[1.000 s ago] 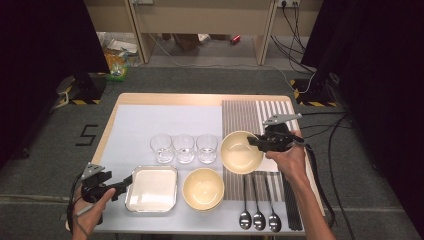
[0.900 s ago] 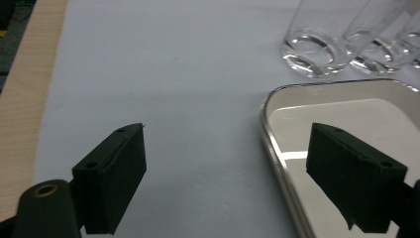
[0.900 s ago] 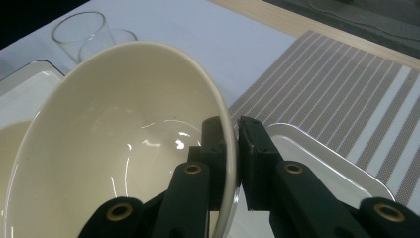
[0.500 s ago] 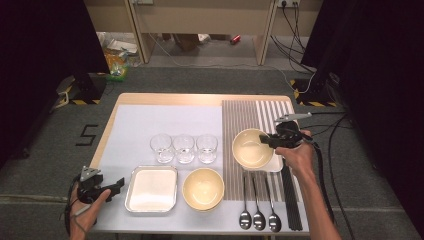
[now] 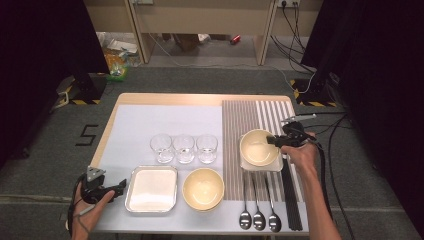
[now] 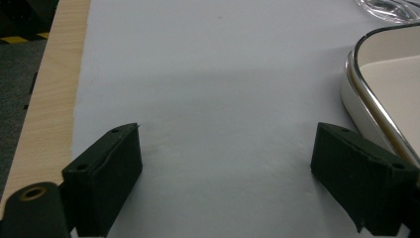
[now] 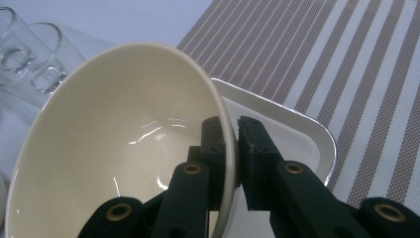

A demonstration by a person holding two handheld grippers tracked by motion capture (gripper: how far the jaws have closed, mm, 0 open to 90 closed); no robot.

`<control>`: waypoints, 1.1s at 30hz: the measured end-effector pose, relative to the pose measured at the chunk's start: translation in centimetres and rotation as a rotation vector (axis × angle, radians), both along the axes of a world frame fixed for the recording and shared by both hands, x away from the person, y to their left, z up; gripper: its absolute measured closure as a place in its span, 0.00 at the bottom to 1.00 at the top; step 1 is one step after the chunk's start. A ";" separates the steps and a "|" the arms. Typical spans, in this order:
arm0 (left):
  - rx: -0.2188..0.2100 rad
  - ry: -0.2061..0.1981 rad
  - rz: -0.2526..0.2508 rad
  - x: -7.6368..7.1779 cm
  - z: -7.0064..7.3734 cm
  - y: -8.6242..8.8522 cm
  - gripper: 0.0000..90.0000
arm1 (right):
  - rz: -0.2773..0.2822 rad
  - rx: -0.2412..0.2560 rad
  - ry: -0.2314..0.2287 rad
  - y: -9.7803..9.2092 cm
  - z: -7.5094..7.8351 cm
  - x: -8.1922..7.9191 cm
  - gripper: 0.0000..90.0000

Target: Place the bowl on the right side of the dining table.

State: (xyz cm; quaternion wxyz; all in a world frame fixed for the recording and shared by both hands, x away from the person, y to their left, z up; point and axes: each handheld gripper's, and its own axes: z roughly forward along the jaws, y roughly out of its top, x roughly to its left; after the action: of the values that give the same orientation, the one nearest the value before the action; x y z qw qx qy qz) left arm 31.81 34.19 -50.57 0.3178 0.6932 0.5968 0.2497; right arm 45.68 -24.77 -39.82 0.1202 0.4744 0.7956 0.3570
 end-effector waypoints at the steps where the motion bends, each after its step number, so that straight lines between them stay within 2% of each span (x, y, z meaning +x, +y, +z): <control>1: 0.000 0.002 -0.001 0.0 0.0 0.0 0.12 | -0.006 0.002 0.009 -0.2 -0.4 0.3 0.91; 10: 0.001 0.001 0.000 0.0 0.0 0.0 0.12 | -0.034 0.002 0.044 -0.8 -1.9 1.5 0.91; 13: 0.002 0.000 0.000 0.0 0.0 0.0 0.12 | -0.052 0.019 0.064 -1.0 -2.3 2.0 0.91; 18: 0.001 0.001 0.000 0.0 0.0 0.0 0.12 | -0.065 0.015 0.071 -1.3 -2.6 2.3 0.91; 22: 0.006 0.001 -0.001 0.0 0.0 0.0 0.12 | -0.067 -0.008 0.080 -1.2 -3.0 2.4 0.91; 25: 0.006 -0.001 0.000 0.0 0.0 0.0 0.12 | -0.074 -0.002 0.088 -1.3 -3.4 2.6 0.91; 27: 0.007 -0.002 0.000 0.0 0.0 0.0 0.12 | -0.078 0.022 0.098 -1.5 -3.8 2.8 0.91; 33: 0.010 -0.003 0.002 0.0 0.0 -0.1 0.12 | -0.092 0.007 0.115 -1.7 -4.2 3.3 0.92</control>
State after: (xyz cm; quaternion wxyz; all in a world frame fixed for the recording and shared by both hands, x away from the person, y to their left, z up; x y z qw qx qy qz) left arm 31.78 34.14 -50.59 0.3152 0.6938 0.5957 0.2539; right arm 48.94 -26.48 -44.01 0.0888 0.5307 0.7772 0.3262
